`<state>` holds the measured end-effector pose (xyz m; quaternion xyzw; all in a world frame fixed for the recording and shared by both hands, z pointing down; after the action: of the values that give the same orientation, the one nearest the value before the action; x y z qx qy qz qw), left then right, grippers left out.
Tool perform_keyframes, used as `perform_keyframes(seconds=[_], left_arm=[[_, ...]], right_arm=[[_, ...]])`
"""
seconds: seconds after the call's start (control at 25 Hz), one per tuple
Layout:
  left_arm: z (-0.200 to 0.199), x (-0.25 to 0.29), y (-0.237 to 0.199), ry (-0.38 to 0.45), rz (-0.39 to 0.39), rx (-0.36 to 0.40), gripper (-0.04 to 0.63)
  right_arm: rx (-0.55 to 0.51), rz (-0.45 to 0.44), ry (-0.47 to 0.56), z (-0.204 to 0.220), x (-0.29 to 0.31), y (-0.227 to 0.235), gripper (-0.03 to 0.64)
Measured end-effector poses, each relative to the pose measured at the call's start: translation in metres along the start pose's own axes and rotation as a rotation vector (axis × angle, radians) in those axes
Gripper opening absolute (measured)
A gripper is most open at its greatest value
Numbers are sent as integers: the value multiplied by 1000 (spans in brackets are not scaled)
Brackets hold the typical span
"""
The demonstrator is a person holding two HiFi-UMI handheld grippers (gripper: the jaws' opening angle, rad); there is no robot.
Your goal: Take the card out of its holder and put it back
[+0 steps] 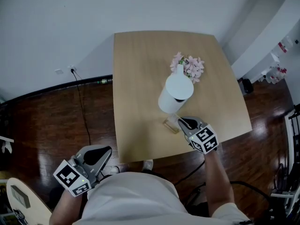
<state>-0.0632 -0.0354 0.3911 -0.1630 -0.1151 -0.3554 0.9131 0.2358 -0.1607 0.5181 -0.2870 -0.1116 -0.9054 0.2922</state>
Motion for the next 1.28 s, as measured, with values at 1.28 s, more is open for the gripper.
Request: perform_keyframes(seconds=[1.28], left_arm=[[74, -207, -81, 64, 88, -4, 3]], right_arm=[[-84, -135, 58, -144, 12, -390, 21]])
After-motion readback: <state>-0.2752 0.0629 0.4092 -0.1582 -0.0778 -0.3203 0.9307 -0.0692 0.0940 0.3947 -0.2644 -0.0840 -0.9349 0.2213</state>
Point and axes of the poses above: the fingertips, and each gripper's own axes: x forward along the fingers, y to its right, z out of its underside, the point moved 3 cm from there along -x, backward along the fingers, and after that the axes turned 6 degrees about -z, right-handed, at the moved point
